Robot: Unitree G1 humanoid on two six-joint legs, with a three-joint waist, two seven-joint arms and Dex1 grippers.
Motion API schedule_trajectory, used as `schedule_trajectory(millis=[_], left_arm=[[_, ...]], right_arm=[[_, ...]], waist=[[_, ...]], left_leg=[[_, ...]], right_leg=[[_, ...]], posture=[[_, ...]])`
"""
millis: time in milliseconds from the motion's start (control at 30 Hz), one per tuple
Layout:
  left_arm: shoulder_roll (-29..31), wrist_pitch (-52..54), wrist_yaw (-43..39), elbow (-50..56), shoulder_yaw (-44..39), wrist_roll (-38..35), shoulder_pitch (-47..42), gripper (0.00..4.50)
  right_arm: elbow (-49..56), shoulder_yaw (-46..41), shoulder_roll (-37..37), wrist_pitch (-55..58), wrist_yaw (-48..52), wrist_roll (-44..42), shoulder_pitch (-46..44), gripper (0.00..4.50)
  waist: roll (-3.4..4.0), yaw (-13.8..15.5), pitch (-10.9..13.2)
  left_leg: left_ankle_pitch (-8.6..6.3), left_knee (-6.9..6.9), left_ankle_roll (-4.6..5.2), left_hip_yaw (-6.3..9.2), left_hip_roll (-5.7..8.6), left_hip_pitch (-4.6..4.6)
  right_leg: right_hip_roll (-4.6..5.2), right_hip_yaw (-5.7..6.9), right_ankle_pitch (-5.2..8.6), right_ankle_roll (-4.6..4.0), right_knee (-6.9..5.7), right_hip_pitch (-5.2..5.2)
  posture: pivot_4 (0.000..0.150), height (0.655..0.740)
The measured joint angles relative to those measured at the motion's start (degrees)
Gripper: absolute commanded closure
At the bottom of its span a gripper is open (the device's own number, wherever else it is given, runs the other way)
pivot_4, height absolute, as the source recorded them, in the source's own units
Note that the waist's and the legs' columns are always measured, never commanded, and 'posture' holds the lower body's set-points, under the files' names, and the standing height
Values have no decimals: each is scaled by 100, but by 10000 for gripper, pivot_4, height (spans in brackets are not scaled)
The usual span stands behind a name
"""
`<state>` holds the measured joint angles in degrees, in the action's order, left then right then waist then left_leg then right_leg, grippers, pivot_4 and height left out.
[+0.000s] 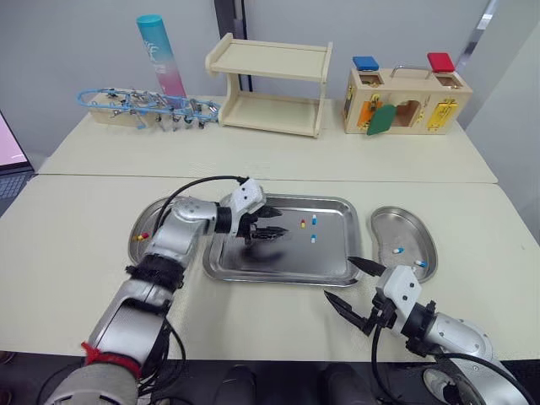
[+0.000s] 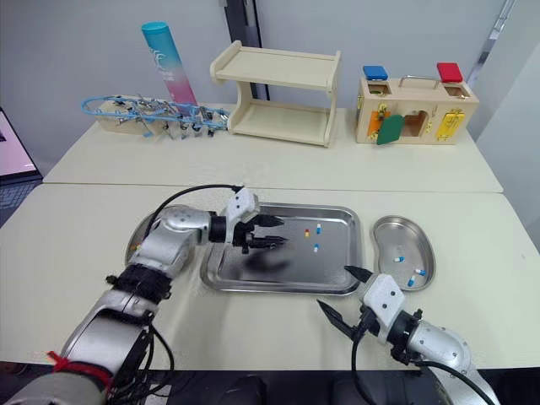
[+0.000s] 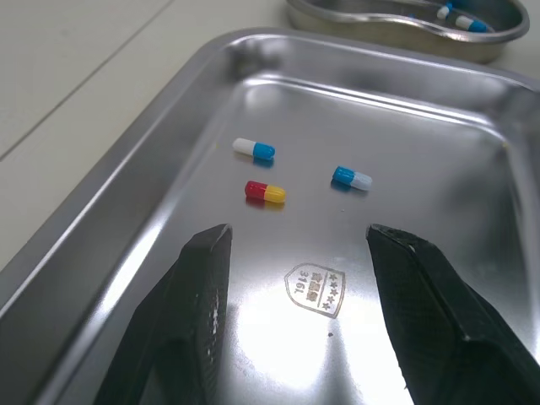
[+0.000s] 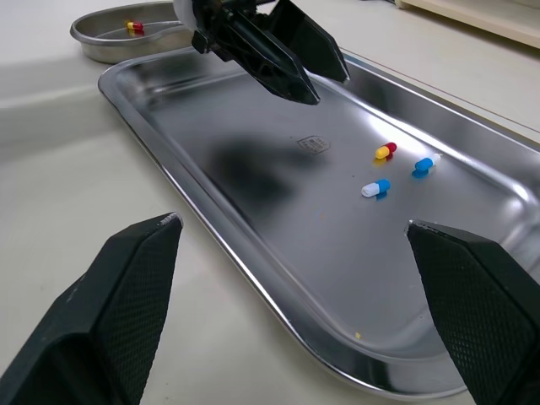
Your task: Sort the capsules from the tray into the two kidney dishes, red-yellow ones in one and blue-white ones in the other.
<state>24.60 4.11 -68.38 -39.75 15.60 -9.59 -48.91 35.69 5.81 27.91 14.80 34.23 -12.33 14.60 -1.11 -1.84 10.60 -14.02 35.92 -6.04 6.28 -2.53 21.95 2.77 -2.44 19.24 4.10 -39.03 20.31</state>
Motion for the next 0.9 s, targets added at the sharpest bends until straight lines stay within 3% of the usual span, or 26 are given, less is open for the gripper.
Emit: schedule_trajectory(millis=[367,900], left_arm=[[-911,-1204,57,-2521,-23,797,-1075,19106],[-1340,-1689,490,-3292,-253,1384,-1403,19106]], right_arm=[[375,34,-14,192,-289,30,368,0],[857,54,-13,436,-580,35,746,0]], waist=[[-3,-4,2],[-3,-1,2]], left_leg=[[0,1,0,1,1,3],[0,1,0,3,2,1]], right_leg=[[0,1,0,1,0,1],[0,2,0,2,-1,-2]], posture=[[1500,7400],[1500,7400]])
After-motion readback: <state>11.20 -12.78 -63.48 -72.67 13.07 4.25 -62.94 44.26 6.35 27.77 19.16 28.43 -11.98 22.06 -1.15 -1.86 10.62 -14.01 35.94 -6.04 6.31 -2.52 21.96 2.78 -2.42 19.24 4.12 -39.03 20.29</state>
